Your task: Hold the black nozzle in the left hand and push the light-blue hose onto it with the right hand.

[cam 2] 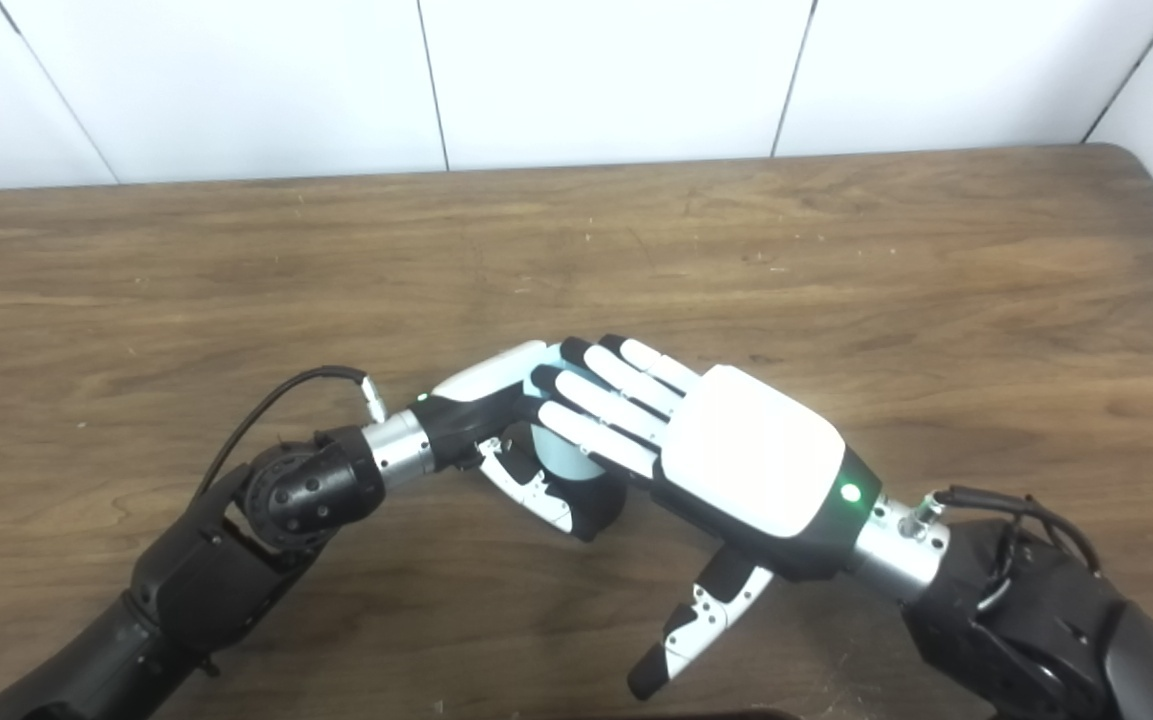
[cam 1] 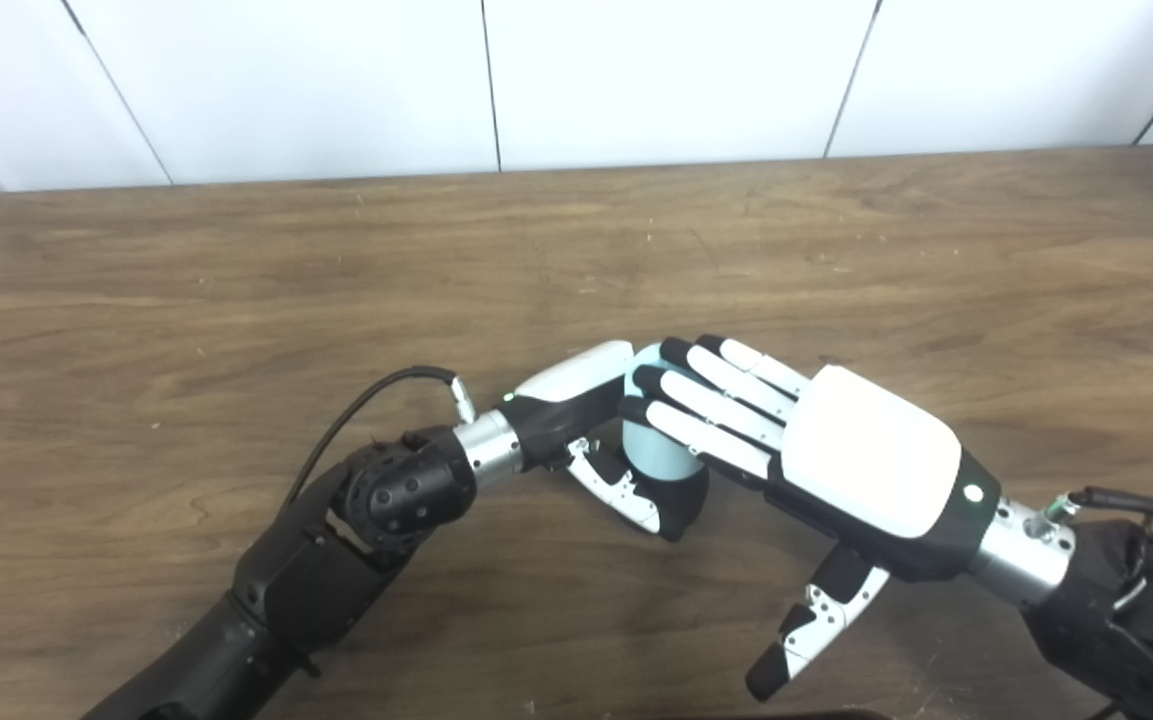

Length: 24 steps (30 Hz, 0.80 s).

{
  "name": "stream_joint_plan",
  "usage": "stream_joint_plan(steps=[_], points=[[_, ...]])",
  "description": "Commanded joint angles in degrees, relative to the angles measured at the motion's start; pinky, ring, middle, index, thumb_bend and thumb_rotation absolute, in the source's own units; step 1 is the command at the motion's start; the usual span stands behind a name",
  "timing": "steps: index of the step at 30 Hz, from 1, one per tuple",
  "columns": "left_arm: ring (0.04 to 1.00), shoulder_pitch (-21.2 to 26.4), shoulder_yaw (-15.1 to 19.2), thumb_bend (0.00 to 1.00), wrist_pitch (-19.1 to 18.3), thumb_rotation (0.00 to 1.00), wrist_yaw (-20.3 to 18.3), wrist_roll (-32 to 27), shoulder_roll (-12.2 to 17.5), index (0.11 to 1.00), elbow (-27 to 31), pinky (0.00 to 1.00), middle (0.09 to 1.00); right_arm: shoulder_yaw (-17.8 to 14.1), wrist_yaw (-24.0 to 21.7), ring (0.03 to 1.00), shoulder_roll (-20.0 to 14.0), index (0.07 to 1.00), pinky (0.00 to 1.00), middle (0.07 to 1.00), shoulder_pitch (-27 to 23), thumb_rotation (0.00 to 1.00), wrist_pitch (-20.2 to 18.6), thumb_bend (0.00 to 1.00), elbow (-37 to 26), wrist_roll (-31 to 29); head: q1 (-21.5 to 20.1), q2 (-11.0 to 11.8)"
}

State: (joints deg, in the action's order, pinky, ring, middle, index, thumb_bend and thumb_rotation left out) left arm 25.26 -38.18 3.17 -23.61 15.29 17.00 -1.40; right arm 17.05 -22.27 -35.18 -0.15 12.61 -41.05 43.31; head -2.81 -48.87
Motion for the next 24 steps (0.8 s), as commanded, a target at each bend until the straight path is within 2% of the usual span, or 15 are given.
stream_joint_plan(steps=[1, 8, 12, 14, 15, 17, 18, 19, 20, 22, 24], points=[[0.685, -3.6, -3.5, 0.5, -6.0, 0.08, -7.0, 3.7, 1.9, 0.483, -4.0, 0.8, 0.577, 2.0, -8.1, 1.0, -2.4, 0.985, 1.0, 1.0, 2.4, 0.96, 0.1, 0.81, 2.1, 1.4, -0.1, -0.1], [0.694, -3.7, -3.5, 0.5, -5.7, 0.09, -6.9, 3.7, 2.0, 0.484, -4.0, 0.8, 0.583, 1.4, -6.9, 1.0, -1.9, 0.984, 1.0, 1.0, 2.1, 0.96, 0.0, 0.81, 0.8, -0.6, -0.1, 0.0], [0.77, -3.8, -3.4, 0.5, -6.2, 0.09, -7.3, 3.6, 2.1, 0.489, -3.0, 0.82, 0.672, -0.3, -3.9, 1.0, -1.1, 0.995, 1.0, 1.0, 1.4, 0.94, 0.6, 0.79, 0.1, -4.3, -0.1, 0.0], [0.789, -3.6, -2.7, 0.5, -6.3, 0.09, -7.7, 2.2, 2.3, 0.489, -2.0, 0.83, 0.675, -2.2, 0.7, 1.0, 1.1, 0.999, 1.0, 1.0, 1.0, 0.9, 1.8, 0.77, 1.1, -8.0, -0.2, 0.1], [0.77, -3.5, -2.3, 0.5, -6.3, 0.09, -7.9, 1.6, 2.3, 0.489, -1.6, 0.83, 0.65, -3.0, 2.3, 1.0, 2.1, 1.0, 1.0, 1.0, 0.9, 0.88, 2.4, 0.76, 1.5, -9.2, -0.2, 0.1], [0.72, -3.6, -1.2, 0.51, -6.7, 0.09, -8.5, -0.1, 2.4, 0.495, -0.3, 0.8, 0.641, -5.1, 6.8, 1.0, 6.1, 1.0, 1.0, 1.0, 0.5, 0.85, 3.3, 0.76, 2.5, -11.8, -0.1, 0.3], [0.703, -3.6, -0.9, 0.65, -6.8, 0.24, -8.8, -0.7, 2.4, 0.648, 0.0, 0.77, 0.663, -6.0, 8.0, 1.0, 7.7, 1.0, 1.0, 1.0, 0.4, 0.83, 3.6, 0.76, 2.8, -12.6, -0.1, 0.3], [0.697, -3.7, -0.4, 0.7, -7.6, 0.3, -9.3, -1.4, 2.9, 0.7, 1.2, 0.76, 0.671, -7.3, 10.0, 1.0, 10.5, 1.0, 1.0, 1.0, 0.3, 0.82, 3.3, 0.76, 2.8, -12.8, -0.1, 0.4], [0.744, -3.8, -0.1, 0.76, -8.1, 0.34, -9.7, -1.8, 3.2, 0.761, 1.9, 0.82, 0.727, -8.2, 11.0, 1.0, 12.3, 1.0, 1.0, 1.0, 0.2, 0.81, 3.3, 0.75, 2.8, -12.8, -0.2, 0.5], [0.809, -4.0, 0.4, 0.81, -10.8, 0.39, -11.3, -1.9, 4.4, 0.826, 4.9, 0.9, 0.804, -11.0, 13.8, 1.0, 16.4, 1.0, 1.0, 1.0, -0.3, 0.82, 3.0, 0.76, 2.6, -11.3, -0.4, 0.7], [0.912, -4.0, 0.6, 0.85, -14.0, 0.42, -13.0, -1.9, 5.8, 0.882, 7.9, 0.97, 0.91, -13.8, 16.1, 1.0, 19.1, 1.0, 1.0, 1.0, -1.0, 0.86, 3.3, 0.79, 3.0, -9.7, -0.4, 0.9]])
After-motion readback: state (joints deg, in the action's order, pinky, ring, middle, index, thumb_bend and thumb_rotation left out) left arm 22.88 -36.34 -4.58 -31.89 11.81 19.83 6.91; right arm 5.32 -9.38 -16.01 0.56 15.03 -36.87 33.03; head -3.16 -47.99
